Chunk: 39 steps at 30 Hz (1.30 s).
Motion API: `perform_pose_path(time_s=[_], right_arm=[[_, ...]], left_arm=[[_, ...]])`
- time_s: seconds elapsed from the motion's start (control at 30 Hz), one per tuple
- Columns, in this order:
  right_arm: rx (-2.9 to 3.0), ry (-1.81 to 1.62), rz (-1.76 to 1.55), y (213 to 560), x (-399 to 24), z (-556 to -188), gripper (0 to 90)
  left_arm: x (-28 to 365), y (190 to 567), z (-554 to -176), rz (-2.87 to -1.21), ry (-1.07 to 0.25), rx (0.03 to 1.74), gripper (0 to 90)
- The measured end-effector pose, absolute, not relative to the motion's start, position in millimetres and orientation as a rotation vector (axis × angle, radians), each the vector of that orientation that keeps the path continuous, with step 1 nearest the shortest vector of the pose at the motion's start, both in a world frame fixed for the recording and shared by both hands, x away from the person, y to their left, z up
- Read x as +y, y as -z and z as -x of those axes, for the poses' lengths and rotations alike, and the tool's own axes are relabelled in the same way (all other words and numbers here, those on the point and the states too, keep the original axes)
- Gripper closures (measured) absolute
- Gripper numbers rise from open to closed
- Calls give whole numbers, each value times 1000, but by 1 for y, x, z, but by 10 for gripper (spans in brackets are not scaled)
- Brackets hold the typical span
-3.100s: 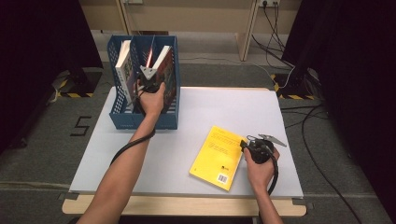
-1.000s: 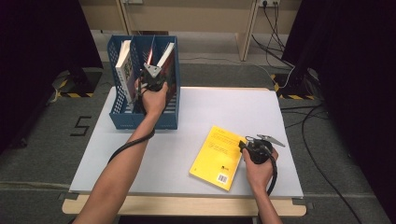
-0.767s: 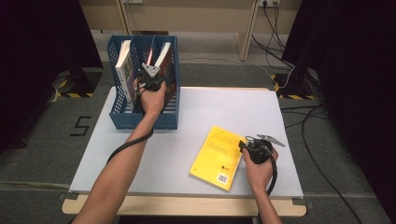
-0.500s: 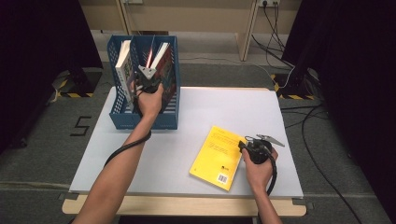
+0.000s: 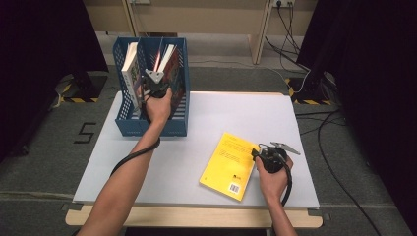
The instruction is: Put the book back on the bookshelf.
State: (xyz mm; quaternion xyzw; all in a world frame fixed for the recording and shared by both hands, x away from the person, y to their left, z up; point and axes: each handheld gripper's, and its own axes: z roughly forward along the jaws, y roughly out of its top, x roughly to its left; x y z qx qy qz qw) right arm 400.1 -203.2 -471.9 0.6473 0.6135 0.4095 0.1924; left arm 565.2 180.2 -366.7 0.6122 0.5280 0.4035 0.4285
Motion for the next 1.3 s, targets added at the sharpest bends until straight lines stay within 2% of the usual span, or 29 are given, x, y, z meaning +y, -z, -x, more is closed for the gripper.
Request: perform_pose_path(time_s=[0.13, 0.3, 0.43, 0.87, 1.07, 1.3], right_arm=[[1715, -1147, -1835, 472, -202, -401, 556], [1722, -1147, -1831, 471, -203, -401, 548], [1711, -1160, -1844, 468, -203, -401, 538], [1747, -1149, -1883, 463, -206, -410, 517], [1765, -1128, -1922, 462, -208, -416, 510], [1770, -1102, -1947, 459, -210, -424, 506]], left_arm=[[187, 365, -566, -1533, -950, 1299, 691], [186, 365, -563, -1550, -947, 1285, 634], [184, 363, -559, -1580, -945, 1275, 554], [195, 356, -530, -1602, -943, 1237, 444], [206, 356, -512, -1594, -917, 1232, 418], [208, 363, -486, -1617, -813, 1199, 417]])
